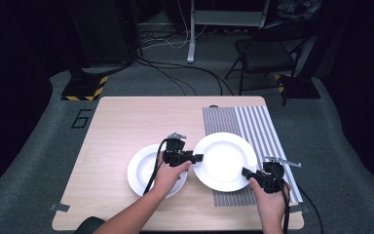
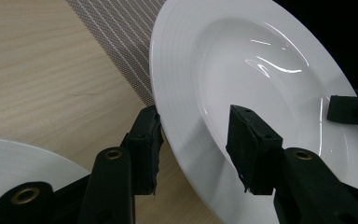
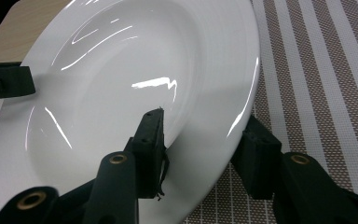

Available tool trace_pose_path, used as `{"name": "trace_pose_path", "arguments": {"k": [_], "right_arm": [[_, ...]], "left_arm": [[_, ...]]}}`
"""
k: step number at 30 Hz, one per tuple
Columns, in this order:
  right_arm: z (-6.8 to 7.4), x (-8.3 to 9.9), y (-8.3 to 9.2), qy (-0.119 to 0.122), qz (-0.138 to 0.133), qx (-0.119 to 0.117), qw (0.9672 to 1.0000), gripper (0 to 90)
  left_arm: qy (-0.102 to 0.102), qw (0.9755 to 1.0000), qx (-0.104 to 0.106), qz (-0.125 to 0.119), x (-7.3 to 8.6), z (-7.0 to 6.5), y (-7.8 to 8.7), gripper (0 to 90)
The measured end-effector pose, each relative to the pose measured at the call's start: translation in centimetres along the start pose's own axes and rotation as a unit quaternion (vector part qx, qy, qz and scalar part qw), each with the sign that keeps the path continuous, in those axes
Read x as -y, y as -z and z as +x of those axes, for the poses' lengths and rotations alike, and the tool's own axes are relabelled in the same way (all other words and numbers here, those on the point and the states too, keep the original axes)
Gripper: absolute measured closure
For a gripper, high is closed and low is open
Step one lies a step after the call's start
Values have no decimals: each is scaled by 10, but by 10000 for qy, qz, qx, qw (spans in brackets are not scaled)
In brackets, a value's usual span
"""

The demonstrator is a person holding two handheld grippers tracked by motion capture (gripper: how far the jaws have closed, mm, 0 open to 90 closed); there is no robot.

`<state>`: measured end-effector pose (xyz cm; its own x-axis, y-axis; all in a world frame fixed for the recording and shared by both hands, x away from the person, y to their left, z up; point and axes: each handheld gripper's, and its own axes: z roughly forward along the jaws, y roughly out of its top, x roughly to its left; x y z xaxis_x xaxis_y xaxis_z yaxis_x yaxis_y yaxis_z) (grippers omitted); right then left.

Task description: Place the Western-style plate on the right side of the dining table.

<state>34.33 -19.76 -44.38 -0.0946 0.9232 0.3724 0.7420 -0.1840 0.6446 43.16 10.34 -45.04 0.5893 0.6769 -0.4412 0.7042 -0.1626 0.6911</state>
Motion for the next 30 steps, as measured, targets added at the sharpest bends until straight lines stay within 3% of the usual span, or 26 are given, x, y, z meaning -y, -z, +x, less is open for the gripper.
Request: {"name": "trace_pose_path", "arguments": {"k": [15,30], "right_arm": [[-16,2,14,-103,-110,59,9999,562],[-28,2,18,-146,-153,89,9997,563]], "left_arm": [[-115,9999,74,41,-6,-16,-15,555],[-120,9999,101,54,-9,-19,-28,569]]}}
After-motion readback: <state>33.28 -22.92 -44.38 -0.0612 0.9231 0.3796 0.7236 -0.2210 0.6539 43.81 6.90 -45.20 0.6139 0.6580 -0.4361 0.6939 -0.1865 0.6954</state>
